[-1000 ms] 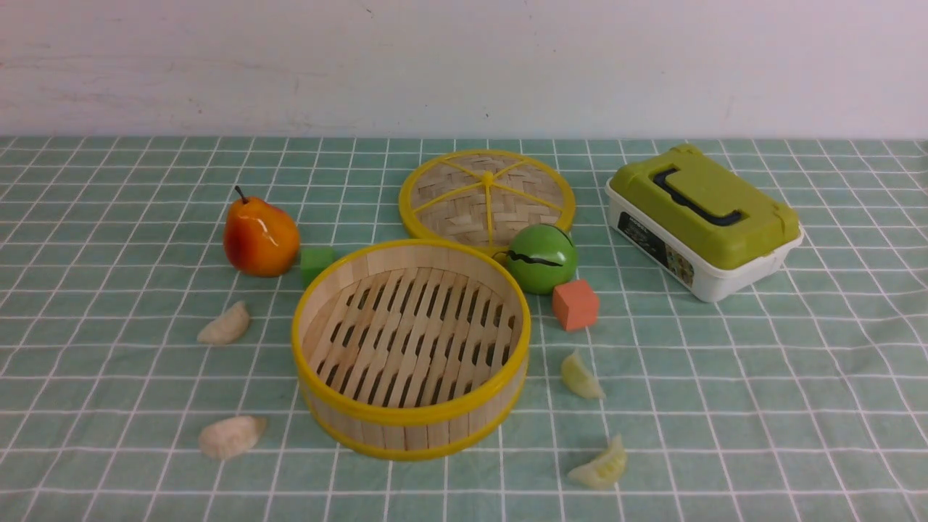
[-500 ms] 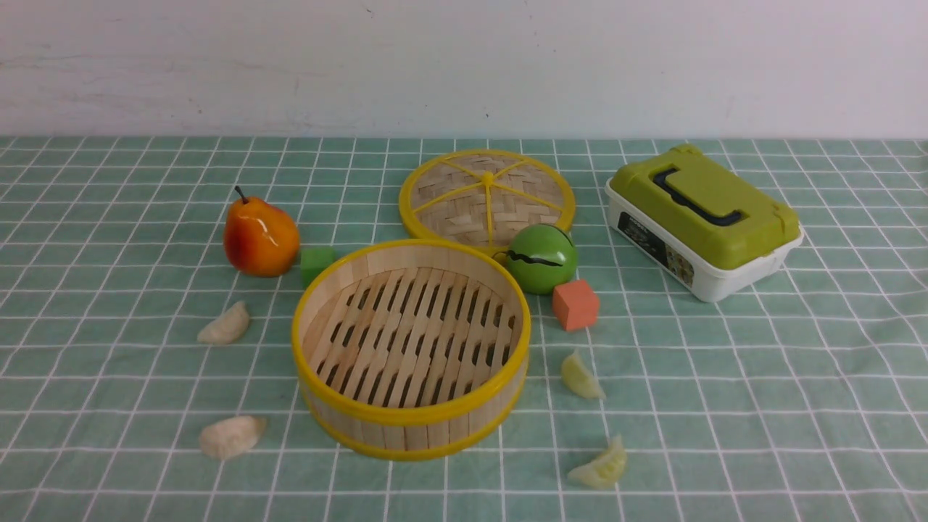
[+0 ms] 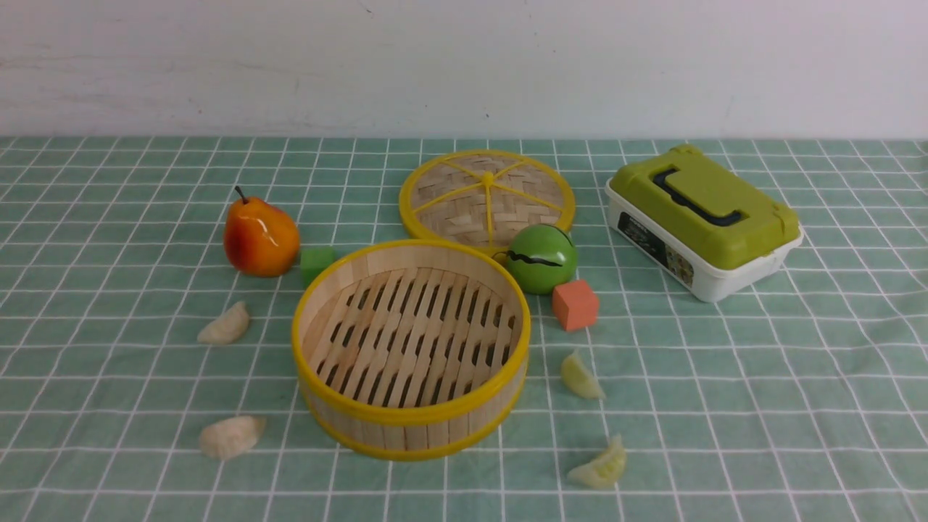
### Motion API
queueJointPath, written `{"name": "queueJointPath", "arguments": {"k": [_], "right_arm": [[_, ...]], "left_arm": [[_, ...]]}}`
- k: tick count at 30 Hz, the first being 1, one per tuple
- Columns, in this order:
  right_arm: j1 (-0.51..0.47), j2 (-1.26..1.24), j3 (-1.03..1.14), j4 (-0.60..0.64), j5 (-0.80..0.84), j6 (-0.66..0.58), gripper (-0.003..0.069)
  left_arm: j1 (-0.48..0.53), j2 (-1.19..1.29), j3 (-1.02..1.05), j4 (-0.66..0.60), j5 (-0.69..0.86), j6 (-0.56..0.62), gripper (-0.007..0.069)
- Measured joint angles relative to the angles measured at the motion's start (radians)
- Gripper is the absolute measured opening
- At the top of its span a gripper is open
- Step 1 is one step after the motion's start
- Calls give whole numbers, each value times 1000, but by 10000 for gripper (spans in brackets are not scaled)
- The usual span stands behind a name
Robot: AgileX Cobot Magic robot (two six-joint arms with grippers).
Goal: Put the dumplings into the steamer on the table with the blue tablecloth.
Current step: 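Reach for and grasp a dumpling on the table with the left gripper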
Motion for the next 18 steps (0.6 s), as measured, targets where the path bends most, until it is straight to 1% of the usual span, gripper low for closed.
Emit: {"name": "queueJointPath", "arguments": {"k": [1, 3, 5, 8, 9, 10, 11, 12, 13, 14, 16, 17, 18], "right_arm": [[0, 33, -30, 0, 50, -36, -10], [0, 139, -89, -2, 159, -129, -12], [0, 204, -102, -3, 218, -175, -12], [0, 336, -108, 13, 392, -197, -12], [0, 402, -119, 40, 496, -196, -12], [0, 429, -126, 59, 550, -196, -12], [3, 482, -148, 98, 655, -202, -12], [4, 516, -158, 123, 717, -210, -12], [11, 565, -181, 157, 797, -248, -11], [13, 596, -193, 179, 850, -279, -11], [15, 646, -208, 201, 896, -331, -11], [15, 694, -219, 229, 925, -395, -11], [19, 719, -222, 248, 928, -426, -11]], "left_arm": [[0, 40, -39, 23, 26, 0, 27], [0, 203, -109, 52, 88, -2, 29], [0, 310, -131, 54, 111, -1, 29], [0, 482, -138, 9, 158, 4, 31], [0, 548, -138, -39, 190, 12, 31], [0, 579, -138, -64, 209, 22, 31], [0, 644, -138, -118, 257, 71, 31], [0, 670, -138, -158, 278, 104, 31], [0, 719, -142, -212, 327, 188, 32], [0, 760, -150, -272, 375, 274, 32], [0, 811, -165, -366, 437, 388, 32], [0, 879, -196, -480, 514, 541, 32], [0, 920, -221, -547, 556, 629, 32]]}}
